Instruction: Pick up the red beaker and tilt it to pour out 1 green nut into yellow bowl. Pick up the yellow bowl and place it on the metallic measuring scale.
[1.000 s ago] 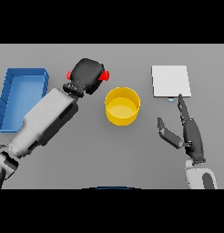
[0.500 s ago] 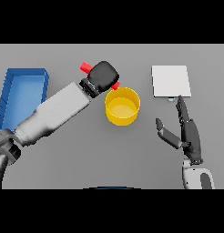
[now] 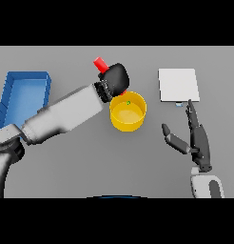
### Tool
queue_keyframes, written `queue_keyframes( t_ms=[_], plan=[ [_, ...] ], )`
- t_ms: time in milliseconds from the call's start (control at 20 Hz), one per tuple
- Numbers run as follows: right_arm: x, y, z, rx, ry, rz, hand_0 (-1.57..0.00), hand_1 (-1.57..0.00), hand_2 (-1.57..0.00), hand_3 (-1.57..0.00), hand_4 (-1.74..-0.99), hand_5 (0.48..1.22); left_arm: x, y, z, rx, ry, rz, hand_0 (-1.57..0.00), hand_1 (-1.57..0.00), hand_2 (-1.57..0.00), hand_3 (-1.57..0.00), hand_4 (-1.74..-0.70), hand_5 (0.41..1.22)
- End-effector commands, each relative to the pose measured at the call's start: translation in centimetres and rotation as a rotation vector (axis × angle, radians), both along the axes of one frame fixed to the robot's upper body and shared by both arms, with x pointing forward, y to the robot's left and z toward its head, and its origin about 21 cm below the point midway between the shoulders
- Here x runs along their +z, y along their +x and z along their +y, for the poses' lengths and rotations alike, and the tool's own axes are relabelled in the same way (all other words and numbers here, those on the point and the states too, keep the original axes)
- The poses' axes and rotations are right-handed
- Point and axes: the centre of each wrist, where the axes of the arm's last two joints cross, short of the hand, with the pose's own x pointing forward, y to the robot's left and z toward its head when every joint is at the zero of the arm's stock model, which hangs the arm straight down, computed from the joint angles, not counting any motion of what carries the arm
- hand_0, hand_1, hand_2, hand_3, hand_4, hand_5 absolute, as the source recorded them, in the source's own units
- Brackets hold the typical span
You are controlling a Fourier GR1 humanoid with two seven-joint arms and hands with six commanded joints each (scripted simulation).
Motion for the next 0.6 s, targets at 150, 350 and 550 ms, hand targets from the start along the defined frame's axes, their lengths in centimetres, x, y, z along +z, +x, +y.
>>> queue_keyframes(
  t_ms=[150, 350, 550],
  plan=[
    [-0.2, -0.3, 0.5, 0.003, -0.033, -0.015, 0.00, 0.00, 0.00, 0.00, -1.236, 0.582, 0.6, 0.3, -1.2, -0.021, 0.132, -0.043, -1.57, -1.57, -1.57, -1.57, -1.74, 1.221],
    [0.0, -0.3, 0.4, 0.008, -0.035, -0.023, 0.00, 0.00, 0.00, 0.00, -1.204, 0.591, 0.6, 0.6, -1.7, -0.085, 0.237, -0.080, -1.57, -1.57, -1.57, -1.57, -1.73, 1.221],
    [-0.2, -0.6, 0.9, 0.003, -0.050, -0.032, 0.00, 0.00, 0.00, 0.00, -1.210, 0.594, 1.4, 0.9, -2.0, -0.146, 0.298, -0.105, -1.57, -1.57, -1.57, -1.57, -1.73, 1.221]
  ],
)
